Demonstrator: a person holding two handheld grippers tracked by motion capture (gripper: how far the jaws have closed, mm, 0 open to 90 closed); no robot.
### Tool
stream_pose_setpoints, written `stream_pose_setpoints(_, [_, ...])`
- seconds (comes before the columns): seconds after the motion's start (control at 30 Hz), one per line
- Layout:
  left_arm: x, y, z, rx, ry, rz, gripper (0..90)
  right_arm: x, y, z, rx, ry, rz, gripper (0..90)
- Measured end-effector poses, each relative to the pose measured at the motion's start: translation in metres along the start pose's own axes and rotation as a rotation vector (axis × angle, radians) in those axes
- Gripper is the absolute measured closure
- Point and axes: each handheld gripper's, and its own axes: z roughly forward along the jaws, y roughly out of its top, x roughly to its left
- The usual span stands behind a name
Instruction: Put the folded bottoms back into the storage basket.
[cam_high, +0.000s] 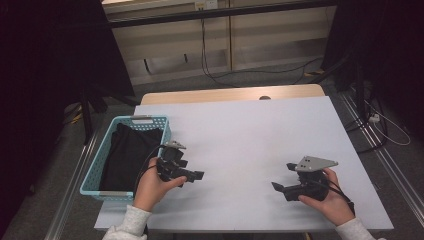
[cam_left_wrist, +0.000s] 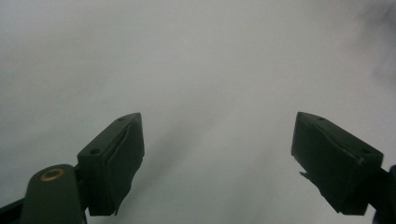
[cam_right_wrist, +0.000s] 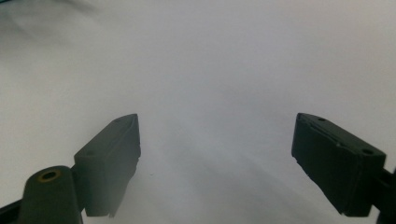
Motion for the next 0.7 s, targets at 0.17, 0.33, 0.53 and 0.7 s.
stream_pose_setpoints(0.17, [0.0, -0.003, 0.002, -0.017, -0.007, 0.001, 16.6, -0.002, -0.003, -0.003, 0.003, 0.0, 0.009, 15.1])
stream_pose_setpoints(0.33, [0.0, -0.005, 0.002, -0.036, -0.01, 0.018, 15.9, -0.005, -0.004, -0.006, 0.002, 0.0, 0.012, 14.8])
stream_pose_setpoints(0.53, [0.001, -0.008, 0.0, -0.048, -0.016, 0.025, 14.5, -0.007, -0.005, -0.01, -0.003, 0.003, 0.013, 14.6])
stream_pose_setpoints(0.7, [0.004, -0.013, -0.001, -0.051, -0.012, 0.026, 13.3, -0.008, -0.007, -0.012, 0.0, 0.002, 0.013, 14.4])
